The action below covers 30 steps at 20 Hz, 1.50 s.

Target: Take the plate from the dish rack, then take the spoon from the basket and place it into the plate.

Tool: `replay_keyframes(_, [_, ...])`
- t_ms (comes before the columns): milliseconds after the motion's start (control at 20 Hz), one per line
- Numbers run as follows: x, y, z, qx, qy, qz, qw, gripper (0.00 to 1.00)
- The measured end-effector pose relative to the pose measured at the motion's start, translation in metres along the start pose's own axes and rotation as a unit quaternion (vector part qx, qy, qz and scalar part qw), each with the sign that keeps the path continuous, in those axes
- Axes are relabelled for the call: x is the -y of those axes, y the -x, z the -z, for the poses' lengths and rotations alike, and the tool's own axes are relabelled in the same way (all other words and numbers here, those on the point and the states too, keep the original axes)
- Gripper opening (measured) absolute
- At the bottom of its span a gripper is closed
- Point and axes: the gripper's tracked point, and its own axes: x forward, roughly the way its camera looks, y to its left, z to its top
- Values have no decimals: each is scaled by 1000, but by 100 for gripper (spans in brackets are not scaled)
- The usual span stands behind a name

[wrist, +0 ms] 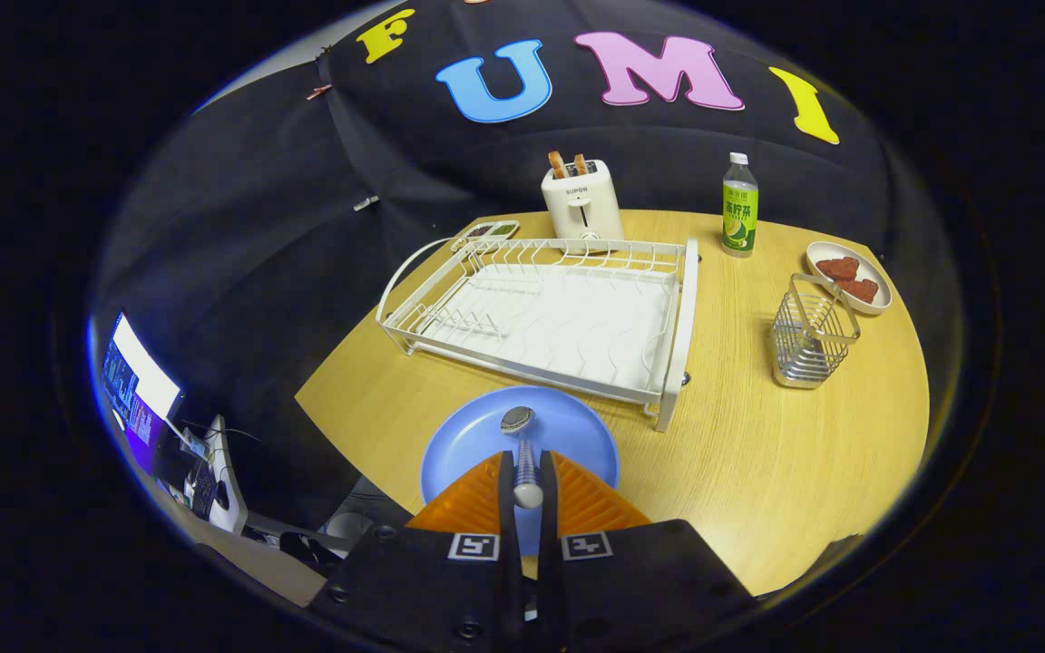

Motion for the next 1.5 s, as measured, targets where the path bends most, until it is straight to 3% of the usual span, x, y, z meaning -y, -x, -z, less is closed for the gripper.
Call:
replay_keyframes(300, [-7,-19,17,-8,-10,-12,1000,10])
replay_keyframes(650, [9,-23,56,-59,-13,19,998,22])
replay_keyframes(700, [9,-24,57,-59,-14,22,998,28])
replay_keyframes(750, [9,-24,57,-58,-13,24,998,46])
replay_keyframes(900, [9,-22,51,-54,-4,30,998,88])
replay_keyframes(950, [10,-21,48,-50,-1,33,998,96])
replay_keyframes(1200, [9,-8,20,-20,10,46,999,99])
replay_keyframes(1500, [16,33,-47,48,26,73,996,99])
